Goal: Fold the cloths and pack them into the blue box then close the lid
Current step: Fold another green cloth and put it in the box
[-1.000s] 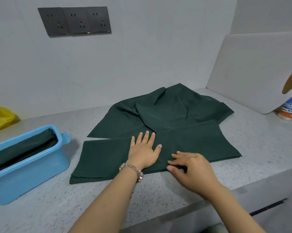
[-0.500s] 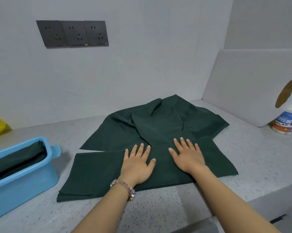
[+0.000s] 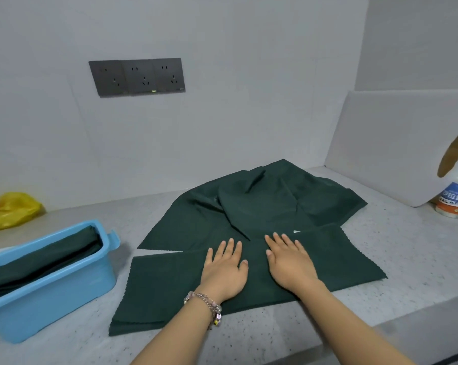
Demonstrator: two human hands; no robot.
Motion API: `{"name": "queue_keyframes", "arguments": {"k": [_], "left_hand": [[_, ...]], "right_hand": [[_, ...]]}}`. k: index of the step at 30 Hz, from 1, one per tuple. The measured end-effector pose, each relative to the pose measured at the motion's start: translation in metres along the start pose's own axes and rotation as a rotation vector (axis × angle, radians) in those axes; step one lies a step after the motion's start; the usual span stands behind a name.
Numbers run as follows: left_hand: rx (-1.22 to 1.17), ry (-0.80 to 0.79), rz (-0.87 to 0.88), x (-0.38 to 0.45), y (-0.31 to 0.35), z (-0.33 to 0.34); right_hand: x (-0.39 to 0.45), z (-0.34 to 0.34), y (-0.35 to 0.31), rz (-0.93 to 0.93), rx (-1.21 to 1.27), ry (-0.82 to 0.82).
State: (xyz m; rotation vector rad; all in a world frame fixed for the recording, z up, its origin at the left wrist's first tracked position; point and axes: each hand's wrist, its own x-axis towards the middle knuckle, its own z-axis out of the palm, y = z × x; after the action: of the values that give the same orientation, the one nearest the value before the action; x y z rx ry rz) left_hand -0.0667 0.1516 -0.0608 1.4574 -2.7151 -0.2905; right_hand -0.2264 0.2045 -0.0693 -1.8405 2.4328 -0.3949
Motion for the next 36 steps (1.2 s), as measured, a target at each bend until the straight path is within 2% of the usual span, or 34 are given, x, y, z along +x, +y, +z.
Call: {"name": "queue_keyframes", "arguments": {"k": [5,10,14,18,22,25,31,34,36], "left_hand": [[0.016,0.049,-0.055,-0.028,-0.055,-0.002],[0.044,0.073,-0.221,-0.056,-0.110,-0.013],[0.046,0.078,-0.269,-0.065,-0.114,-0.013],[0.028,0.085,-0.290,-0.069,-0.103,-0.011],[0.035,0.078,-0.314,-0.076,-0.096,-0.008],[0.017,0.048,-0.314,-0.079,-0.100,-0.009],[-0.111,0.029,-0.225,-0.082,-0.125,-0.023],[-0.045,0.135,-0.194,-0.078,-0.138,-0.039],[-0.003,0.125,-0.189,-0.073,-0.140,-0.049]], "right_hand": [[-0.001,0.000,0.000,0.011,-0.018,-0.019],[-0.001,-0.004,-0.005,0.020,-0.030,-0.041],[-0.004,-0.011,-0.028,0.028,-0.108,0.005],[-0.008,-0.007,-0.083,-0.164,0.004,0.126],[-0.013,0.008,-0.124,-0.353,0.161,0.040],[-0.016,0.021,-0.129,-0.395,0.196,-0.018],[-0.018,0.029,-0.129,-0.346,0.136,0.085],[-0.021,0.031,-0.130,-0.271,0.069,0.173],[-0.019,0.031,-0.129,-0.229,0.069,0.173]]}}
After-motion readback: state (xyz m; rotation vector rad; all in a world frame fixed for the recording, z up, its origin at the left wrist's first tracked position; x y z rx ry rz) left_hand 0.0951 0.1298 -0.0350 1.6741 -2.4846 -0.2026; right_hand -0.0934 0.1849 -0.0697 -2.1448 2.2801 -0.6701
